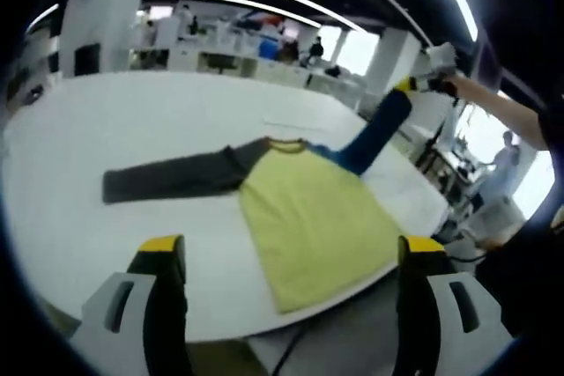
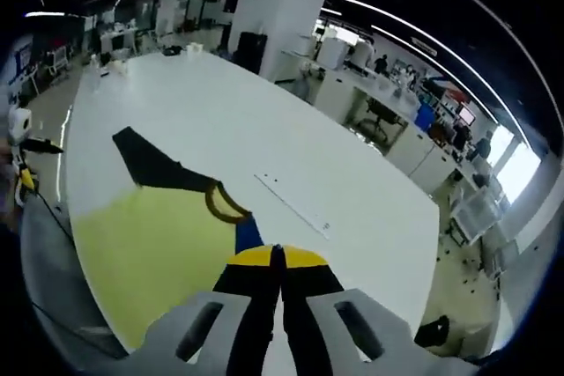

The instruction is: Fold the garment on the visible template until the final outline fits inside the template.

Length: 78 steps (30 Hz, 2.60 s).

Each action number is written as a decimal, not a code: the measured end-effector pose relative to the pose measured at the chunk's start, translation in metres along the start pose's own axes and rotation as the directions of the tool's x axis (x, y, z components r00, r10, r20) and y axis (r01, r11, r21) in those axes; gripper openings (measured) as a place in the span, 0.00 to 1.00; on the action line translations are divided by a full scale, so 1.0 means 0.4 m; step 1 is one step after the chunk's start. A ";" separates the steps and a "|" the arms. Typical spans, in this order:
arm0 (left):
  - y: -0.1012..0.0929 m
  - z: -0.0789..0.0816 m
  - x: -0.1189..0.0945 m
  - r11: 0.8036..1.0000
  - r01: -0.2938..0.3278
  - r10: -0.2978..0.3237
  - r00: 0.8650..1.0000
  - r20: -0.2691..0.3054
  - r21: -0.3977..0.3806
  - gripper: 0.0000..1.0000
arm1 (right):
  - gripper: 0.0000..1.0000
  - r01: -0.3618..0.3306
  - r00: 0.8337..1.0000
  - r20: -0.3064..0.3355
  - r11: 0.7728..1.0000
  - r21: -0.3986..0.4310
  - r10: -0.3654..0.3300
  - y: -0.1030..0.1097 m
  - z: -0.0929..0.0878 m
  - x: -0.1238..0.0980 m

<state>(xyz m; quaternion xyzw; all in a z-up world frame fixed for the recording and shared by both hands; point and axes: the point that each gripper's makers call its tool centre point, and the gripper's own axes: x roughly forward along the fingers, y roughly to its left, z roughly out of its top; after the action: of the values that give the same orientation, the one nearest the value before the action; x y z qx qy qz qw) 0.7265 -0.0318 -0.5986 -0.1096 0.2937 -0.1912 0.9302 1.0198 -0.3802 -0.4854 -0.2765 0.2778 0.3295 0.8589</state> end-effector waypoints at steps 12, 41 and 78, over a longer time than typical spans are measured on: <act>0.003 -0.002 -0.008 1.000 0.003 -0.003 1.000 0.004 -0.006 0.96 | 0.02 -0.085 0.996 0.013 0.993 -0.087 0.086 0.094 0.079 0.041; 0.047 -0.001 0.007 1.000 -0.002 0.002 1.000 -0.008 -0.031 0.94 | 0.02 -0.216 0.976 -0.056 0.958 -0.188 0.209 0.243 0.154 0.222; 0.084 -0.025 0.028 0.997 -0.008 0.007 1.000 -0.019 -0.073 0.94 | 0.02 -0.278 0.957 -0.104 0.958 -0.072 0.270 0.357 0.129 0.391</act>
<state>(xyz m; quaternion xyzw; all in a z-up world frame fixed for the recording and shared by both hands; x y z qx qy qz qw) 0.7389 -0.0071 -0.6227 -0.1404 0.3095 -0.1779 0.9235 1.0306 -0.1918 -0.5944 -0.2872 0.3385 0.4437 0.7785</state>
